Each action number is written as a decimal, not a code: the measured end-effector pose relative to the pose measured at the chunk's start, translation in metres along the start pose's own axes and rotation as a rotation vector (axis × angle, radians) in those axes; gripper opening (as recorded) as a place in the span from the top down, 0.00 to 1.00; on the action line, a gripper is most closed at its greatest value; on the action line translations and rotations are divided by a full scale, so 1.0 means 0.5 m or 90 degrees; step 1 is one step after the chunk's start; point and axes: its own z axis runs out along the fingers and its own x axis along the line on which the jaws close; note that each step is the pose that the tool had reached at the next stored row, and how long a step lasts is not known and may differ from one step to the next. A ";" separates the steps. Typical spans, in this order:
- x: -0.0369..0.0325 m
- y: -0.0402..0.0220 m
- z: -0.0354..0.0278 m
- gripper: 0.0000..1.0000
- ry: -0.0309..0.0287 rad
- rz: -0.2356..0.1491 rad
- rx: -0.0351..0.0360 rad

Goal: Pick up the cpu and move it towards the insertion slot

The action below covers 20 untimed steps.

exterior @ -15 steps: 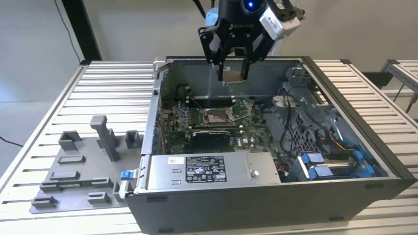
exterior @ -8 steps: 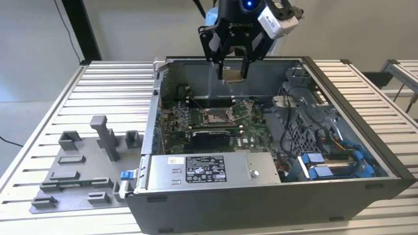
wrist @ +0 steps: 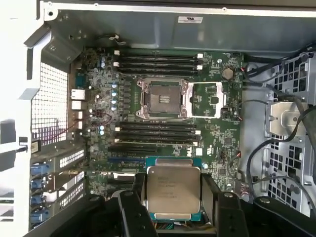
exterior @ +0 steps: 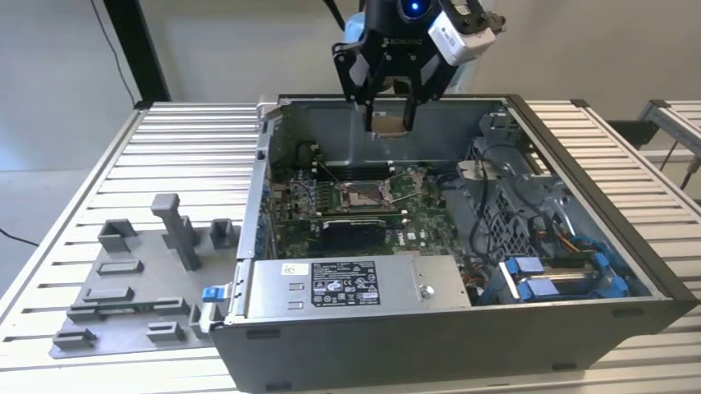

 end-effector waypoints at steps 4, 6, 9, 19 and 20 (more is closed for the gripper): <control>0.000 0.009 0.002 1.00 -0.0002 0.006 0.0001; 0.000 0.014 0.003 1.00 -0.0003 0.008 0.0000; 0.000 0.023 0.005 1.00 -0.0005 0.011 0.0000; 0.006 0.068 0.008 1.00 -0.0005 0.012 0.0007; 0.006 0.074 0.008 1.00 -0.0004 0.012 0.0010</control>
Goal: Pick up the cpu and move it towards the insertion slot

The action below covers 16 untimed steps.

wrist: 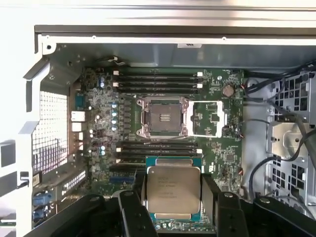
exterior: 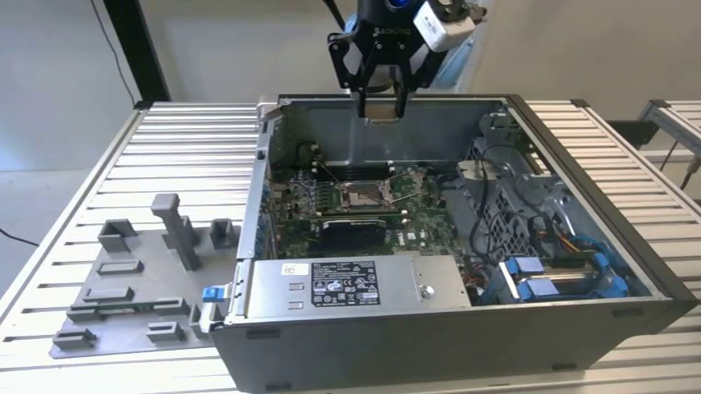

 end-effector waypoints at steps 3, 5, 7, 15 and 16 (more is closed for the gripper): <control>0.003 0.016 0.002 1.00 0.0000 0.000 0.0007; 0.005 0.026 0.003 1.00 -0.0001 0.000 0.0013; 0.006 0.037 0.005 1.00 -0.0001 0.000 0.0023; 0.007 0.077 0.010 1.00 0.0000 0.000 0.0057; 0.007 0.081 0.011 1.00 -0.0001 0.000 0.0060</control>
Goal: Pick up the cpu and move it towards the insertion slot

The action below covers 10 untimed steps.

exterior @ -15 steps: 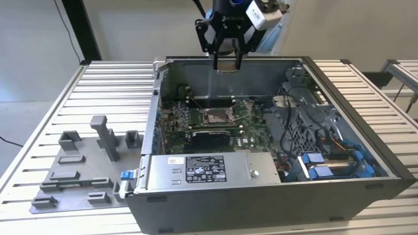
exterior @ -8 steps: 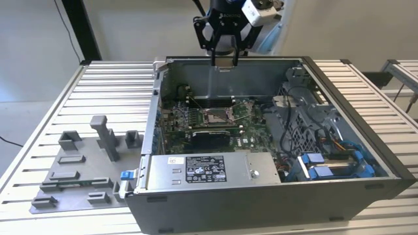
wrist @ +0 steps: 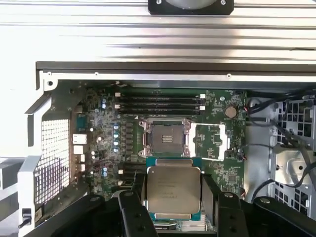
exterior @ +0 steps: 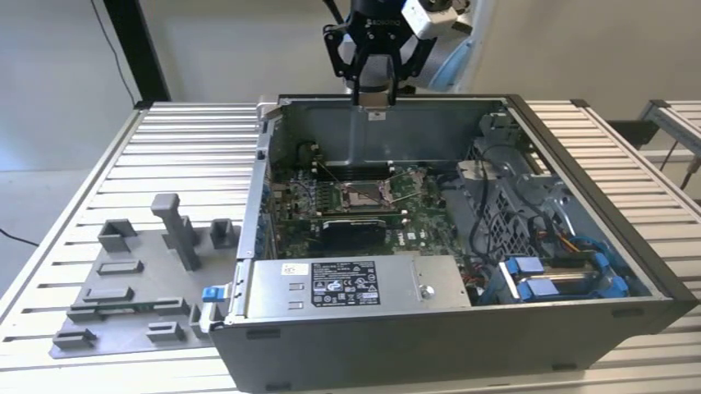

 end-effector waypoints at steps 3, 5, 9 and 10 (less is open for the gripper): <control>0.001 0.008 0.001 1.00 0.0001 0.000 0.0008; 0.003 0.009 0.002 1.00 0.0000 0.000 0.0007; 0.008 0.009 0.003 1.00 0.0001 0.000 0.0008; 0.010 0.009 0.004 1.00 0.0001 0.000 0.0008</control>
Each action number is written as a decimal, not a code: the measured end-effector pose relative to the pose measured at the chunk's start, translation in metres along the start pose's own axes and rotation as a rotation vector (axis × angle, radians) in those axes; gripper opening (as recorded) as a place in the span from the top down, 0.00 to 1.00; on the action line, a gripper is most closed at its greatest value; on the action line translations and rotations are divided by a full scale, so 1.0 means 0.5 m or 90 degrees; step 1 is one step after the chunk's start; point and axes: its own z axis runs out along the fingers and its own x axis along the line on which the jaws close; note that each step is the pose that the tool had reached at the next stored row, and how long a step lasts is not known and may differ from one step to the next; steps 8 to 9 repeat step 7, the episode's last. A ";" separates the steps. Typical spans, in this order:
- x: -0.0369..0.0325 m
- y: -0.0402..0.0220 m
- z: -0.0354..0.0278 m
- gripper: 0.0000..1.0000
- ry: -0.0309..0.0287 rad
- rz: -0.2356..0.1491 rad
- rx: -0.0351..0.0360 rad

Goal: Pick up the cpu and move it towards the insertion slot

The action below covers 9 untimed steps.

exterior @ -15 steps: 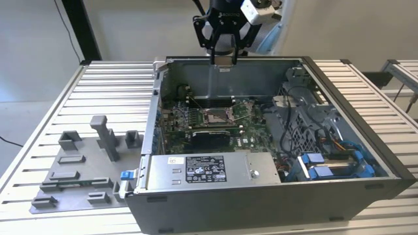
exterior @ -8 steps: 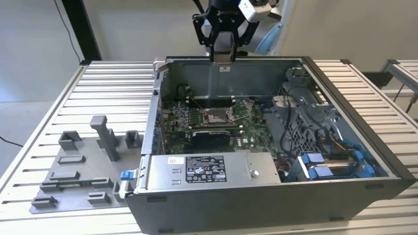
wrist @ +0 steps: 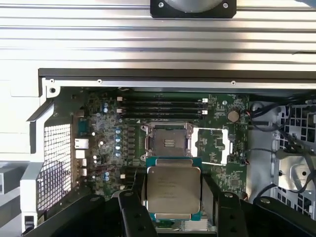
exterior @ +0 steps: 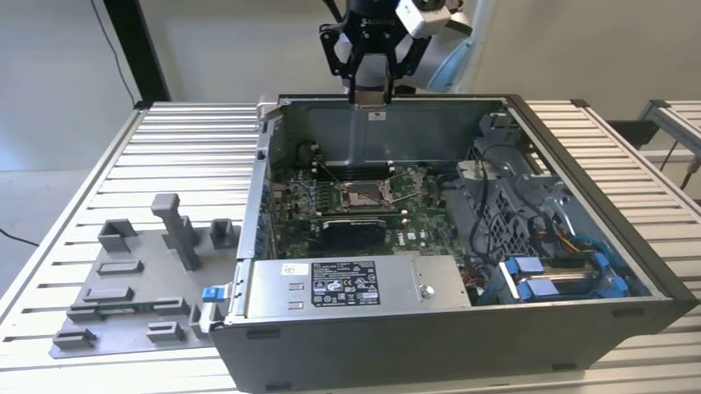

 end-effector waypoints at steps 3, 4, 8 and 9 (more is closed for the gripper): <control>0.002 0.000 0.000 1.00 -0.0001 0.000 -0.0001; 0.003 0.000 0.000 1.00 -0.0001 0.000 -0.0001; 0.003 0.000 0.000 1.00 -0.0001 0.000 -0.0001; 0.003 0.000 0.000 1.00 -0.0001 0.000 -0.0001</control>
